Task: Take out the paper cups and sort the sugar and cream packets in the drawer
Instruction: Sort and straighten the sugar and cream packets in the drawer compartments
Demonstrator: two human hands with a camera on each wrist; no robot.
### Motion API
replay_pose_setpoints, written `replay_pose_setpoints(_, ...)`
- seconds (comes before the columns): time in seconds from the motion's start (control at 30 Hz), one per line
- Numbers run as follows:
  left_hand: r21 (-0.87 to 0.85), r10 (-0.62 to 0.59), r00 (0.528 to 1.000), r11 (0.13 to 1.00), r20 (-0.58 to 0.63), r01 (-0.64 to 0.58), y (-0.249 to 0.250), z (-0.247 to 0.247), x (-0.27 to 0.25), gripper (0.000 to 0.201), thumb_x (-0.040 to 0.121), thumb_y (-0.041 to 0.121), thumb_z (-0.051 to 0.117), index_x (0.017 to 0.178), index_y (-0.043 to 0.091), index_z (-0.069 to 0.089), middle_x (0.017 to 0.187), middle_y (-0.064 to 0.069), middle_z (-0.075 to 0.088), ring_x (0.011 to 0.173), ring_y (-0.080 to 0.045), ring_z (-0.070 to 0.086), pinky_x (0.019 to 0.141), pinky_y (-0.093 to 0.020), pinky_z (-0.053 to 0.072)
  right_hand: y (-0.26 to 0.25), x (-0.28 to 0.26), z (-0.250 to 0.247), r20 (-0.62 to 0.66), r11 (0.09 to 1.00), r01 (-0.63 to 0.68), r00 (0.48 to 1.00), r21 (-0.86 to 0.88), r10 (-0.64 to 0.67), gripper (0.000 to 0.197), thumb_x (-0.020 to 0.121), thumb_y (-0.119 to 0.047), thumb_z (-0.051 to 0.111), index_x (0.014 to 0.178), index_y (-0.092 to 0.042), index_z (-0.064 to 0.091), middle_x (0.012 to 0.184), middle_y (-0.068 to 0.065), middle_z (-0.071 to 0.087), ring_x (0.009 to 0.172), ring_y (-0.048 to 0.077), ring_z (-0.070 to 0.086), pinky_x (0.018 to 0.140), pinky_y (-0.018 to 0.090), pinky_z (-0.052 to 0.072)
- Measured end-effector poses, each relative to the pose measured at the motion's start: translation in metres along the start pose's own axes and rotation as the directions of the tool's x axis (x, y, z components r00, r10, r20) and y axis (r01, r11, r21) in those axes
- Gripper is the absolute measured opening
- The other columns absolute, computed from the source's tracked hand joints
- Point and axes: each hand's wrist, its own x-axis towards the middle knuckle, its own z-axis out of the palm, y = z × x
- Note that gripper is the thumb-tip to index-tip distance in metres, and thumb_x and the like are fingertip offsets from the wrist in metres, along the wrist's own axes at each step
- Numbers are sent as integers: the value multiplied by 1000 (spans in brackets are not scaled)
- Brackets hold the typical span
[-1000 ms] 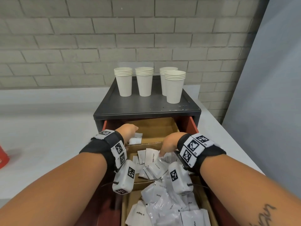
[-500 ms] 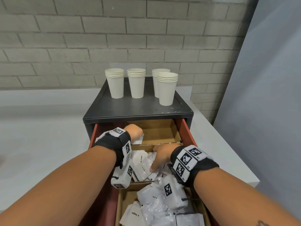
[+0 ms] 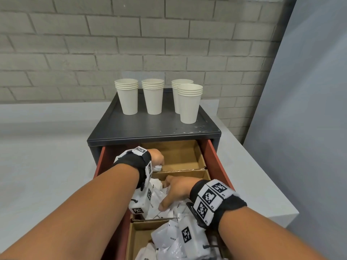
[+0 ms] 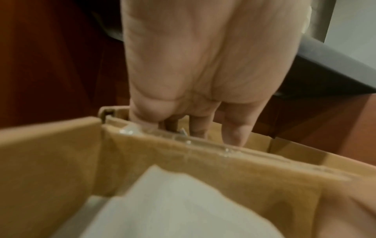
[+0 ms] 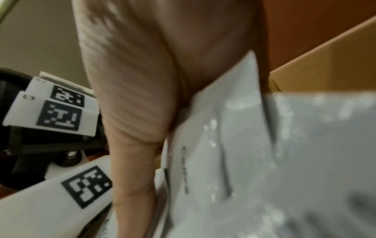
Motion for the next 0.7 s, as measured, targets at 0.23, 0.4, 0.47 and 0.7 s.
replay_pose_setpoints(0.23, -84, 76, 997, 994, 10, -74, -8, -6, -2, 37, 94, 13, 51, 128, -1, 51, 131, -18, 53, 121, -31, 52, 99, -34, 44, -2, -10, -11, -12, 996, 79, 997, -35, -79, 55, 78, -20, 74, 127, -12, 50, 124, 7, 59, 102, 22, 56, 85, 32, 46)
replay_pose_setpoints(0.4, -321, 97, 995, 943, 29, -83, -22, -27, -22, 35, 89, 19, 60, 121, 8, 58, 118, -10, 61, 111, -25, 56, 93, -33, 49, -1, -21, -24, -97, 990, 90, 990, -108, -101, 46, 77, -17, 74, 119, -10, 56, 112, 5, 63, 99, 23, 58, 80, 31, 46)
replay_pose_setpoints(0.47, -333, 142, 990, 934, 23, -127, -28, -35, -38, 30, 88, 17, 61, 116, 6, 62, 106, -10, 64, 101, -24, 61, 81, -27, 52, 2, -30, -32, -145, 990, 80, 985, -115, -96, 50, 77, -15, 74, 122, -14, 51, 115, 5, 60, 103, 24, 57, 80, 31, 45)
replay_pose_setpoints(0.7, 40, 226, 966, 972, 125, -232, -42, -18, -85, 14, 83, -2, 61, 85, 10, 68, 62, 2, 56, 44, -6, 50, 42, -14, 39, 11, -61, -43, -246, 987, 40, 966, -156, -78, 44, 78, -16, 73, 114, -22, 50, 102, -2, 54, 92, 19, 54, 75, 29, 44)
